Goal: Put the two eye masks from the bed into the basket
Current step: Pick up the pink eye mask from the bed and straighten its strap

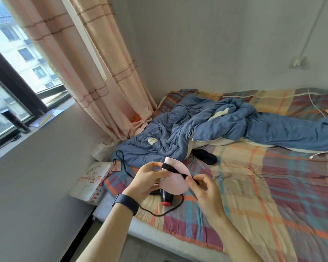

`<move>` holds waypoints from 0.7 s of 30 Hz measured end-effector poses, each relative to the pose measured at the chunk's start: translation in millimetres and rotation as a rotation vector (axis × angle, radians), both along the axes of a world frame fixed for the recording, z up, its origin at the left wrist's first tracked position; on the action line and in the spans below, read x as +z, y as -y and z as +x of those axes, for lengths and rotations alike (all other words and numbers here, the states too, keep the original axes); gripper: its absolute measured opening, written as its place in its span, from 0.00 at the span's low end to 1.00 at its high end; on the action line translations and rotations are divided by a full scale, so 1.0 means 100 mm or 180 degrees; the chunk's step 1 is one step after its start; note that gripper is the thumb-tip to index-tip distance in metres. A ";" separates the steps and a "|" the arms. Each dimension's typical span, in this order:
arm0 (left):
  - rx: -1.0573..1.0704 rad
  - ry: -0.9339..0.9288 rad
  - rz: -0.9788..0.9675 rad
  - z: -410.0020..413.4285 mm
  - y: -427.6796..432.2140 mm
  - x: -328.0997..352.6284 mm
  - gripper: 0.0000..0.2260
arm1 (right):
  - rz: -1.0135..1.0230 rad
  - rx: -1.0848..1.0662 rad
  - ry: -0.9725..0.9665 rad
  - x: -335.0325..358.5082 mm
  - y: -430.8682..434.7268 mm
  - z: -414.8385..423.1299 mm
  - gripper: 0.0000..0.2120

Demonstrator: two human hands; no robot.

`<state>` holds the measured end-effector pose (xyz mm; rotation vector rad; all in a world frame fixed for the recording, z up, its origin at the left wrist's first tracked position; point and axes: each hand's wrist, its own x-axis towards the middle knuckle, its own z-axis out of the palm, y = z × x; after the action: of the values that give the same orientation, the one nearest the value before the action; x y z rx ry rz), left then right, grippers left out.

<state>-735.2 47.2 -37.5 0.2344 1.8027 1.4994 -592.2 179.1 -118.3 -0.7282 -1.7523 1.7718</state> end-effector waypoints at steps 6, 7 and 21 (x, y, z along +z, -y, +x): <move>-0.0584 0.0351 0.0455 0.08 -0.31 -0.11 0.11 | -0.0571 -0.0144 0.0158 0.02 -0.21 0.28 0.14; -0.0662 0.0184 0.0381 0.09 -0.39 -0.10 0.10 | -0.0627 -0.0250 0.0171 0.04 -0.25 0.35 0.13; -0.2553 -0.0136 -0.0097 1.12 -1.36 -0.42 0.07 | 0.0445 -0.2580 0.1169 0.00 -0.12 1.72 0.12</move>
<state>-623.1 183.3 -79.4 0.8621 1.4830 0.8912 -419.8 191.4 -118.0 -1.5065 -1.4441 0.9964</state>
